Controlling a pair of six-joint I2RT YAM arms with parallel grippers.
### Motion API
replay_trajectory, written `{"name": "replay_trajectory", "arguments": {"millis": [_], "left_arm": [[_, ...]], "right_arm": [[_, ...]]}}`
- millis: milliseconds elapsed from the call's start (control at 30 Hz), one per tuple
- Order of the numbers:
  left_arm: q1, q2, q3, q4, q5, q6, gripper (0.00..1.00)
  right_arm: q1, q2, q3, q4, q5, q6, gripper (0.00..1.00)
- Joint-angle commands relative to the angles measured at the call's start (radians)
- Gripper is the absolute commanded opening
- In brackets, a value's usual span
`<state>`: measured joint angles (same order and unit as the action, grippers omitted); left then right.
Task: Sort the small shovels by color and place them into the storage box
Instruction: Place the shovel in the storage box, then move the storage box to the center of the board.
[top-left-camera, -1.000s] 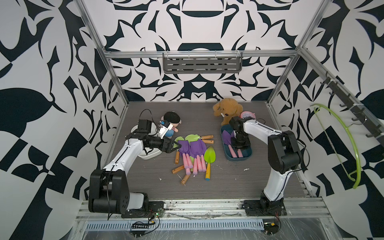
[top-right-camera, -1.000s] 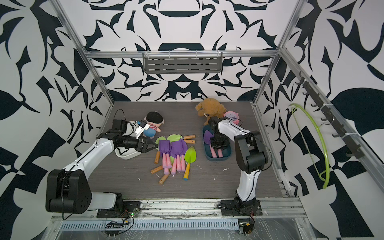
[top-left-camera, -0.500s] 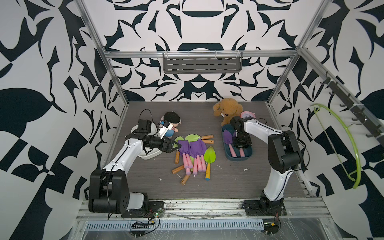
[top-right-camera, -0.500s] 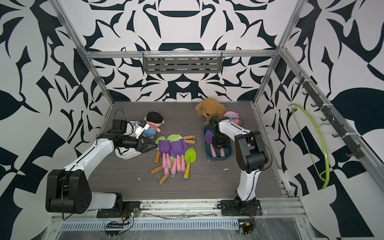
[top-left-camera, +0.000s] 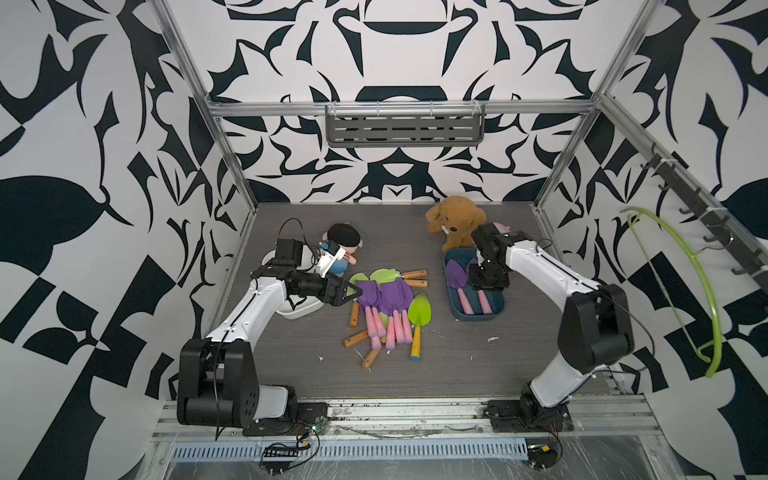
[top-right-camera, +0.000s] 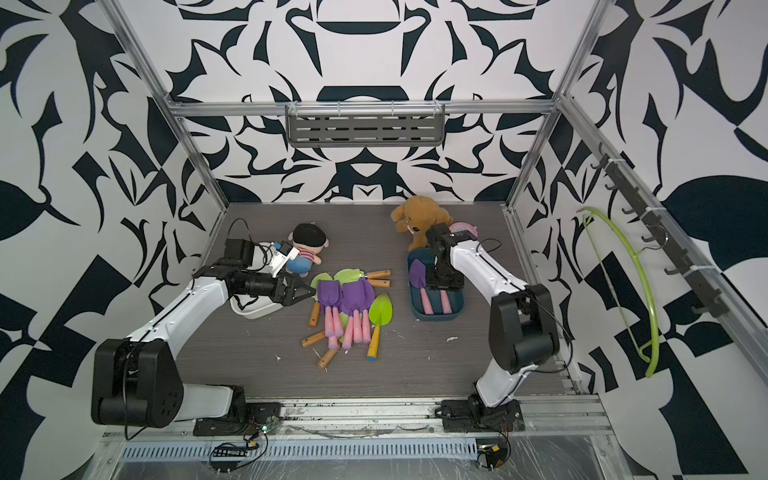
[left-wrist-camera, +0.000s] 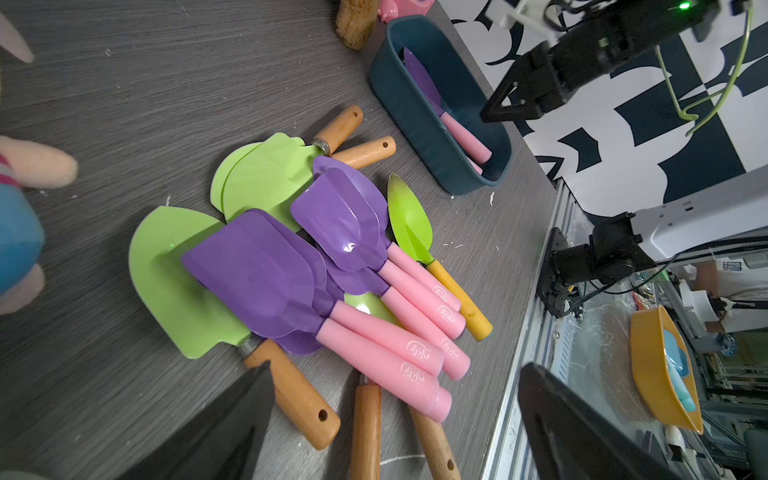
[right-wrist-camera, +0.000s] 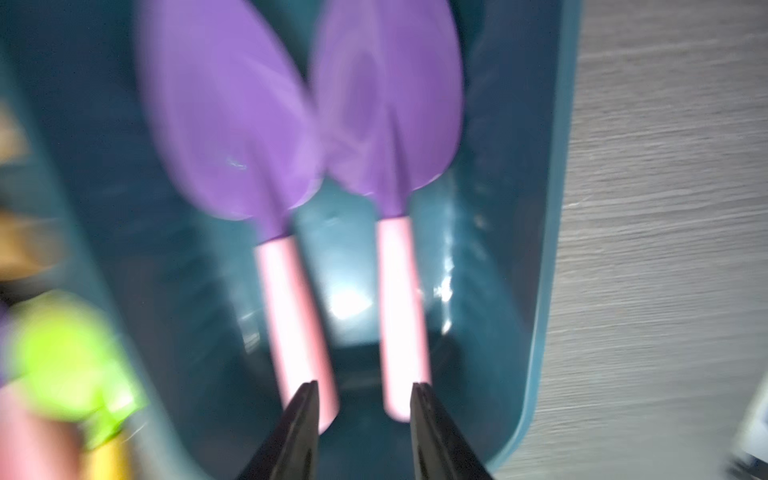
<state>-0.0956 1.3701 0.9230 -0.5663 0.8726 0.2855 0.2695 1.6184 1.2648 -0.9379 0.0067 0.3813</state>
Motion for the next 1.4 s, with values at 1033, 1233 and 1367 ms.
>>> {"name": "replay_trajectory", "arguments": {"millis": [1033, 1233, 1367], "left_arm": [[0.004, -0.036, -0.039, -0.015, 0.020, 0.013, 0.99], [0.004, -0.041, -0.036, -0.012, 0.020, 0.012, 0.99], [0.006, -0.045, -0.014, -0.050, -0.015, 0.060, 0.99]], "right_arm": [[0.164, -0.226, -0.364, 0.109, -0.263, 0.210, 0.57], [0.175, -0.261, -0.307, 0.065, -0.210, 0.200, 0.57], [0.196, -0.267, -0.161, -0.024, -0.100, 0.169, 0.57]]}}
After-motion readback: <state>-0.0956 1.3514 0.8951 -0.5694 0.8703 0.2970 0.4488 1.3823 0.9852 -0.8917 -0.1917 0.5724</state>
